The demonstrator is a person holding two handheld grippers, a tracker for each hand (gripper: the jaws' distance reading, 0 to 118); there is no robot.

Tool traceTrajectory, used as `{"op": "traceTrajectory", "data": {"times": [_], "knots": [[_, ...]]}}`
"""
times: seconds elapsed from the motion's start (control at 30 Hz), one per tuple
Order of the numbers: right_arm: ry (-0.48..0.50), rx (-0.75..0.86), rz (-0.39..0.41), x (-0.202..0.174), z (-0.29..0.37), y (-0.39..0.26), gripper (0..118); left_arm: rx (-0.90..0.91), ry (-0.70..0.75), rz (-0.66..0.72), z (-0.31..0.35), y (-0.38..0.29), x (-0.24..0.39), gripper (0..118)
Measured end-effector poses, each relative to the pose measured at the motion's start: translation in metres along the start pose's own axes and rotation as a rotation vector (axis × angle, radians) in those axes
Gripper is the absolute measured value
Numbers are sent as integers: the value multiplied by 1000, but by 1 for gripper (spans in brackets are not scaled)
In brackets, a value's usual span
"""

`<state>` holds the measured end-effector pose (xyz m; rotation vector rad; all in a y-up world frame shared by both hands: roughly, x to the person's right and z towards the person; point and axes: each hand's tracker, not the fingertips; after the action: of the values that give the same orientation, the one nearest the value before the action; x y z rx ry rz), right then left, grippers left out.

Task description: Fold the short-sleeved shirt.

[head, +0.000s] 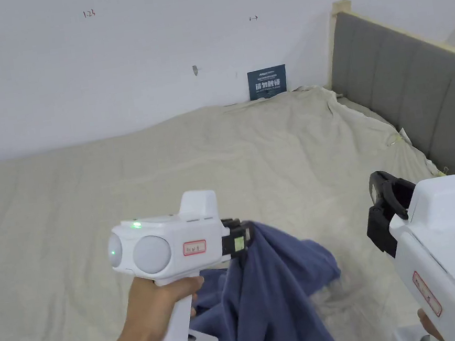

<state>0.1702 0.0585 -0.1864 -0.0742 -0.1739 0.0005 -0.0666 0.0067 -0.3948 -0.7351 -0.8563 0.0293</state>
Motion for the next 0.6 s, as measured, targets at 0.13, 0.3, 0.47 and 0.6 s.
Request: {"op": "traceTrajectory", "data": {"times": [0.13,0.3,0.47,0.6], "knots": [[0,-23,-11,5,-2,-9,0,-178,63,-15,-47,-33,-16,0],[3,-58,5,7,-4,-20,0,-319,177,61,-89,-68,-43,0],[0,-80,3,11,-7,-28,0,-427,256,90,-112,-102,-57,0],[5,-97,11,10,-9,-30,0,-412,266,105,-114,-115,-55,12]]}}
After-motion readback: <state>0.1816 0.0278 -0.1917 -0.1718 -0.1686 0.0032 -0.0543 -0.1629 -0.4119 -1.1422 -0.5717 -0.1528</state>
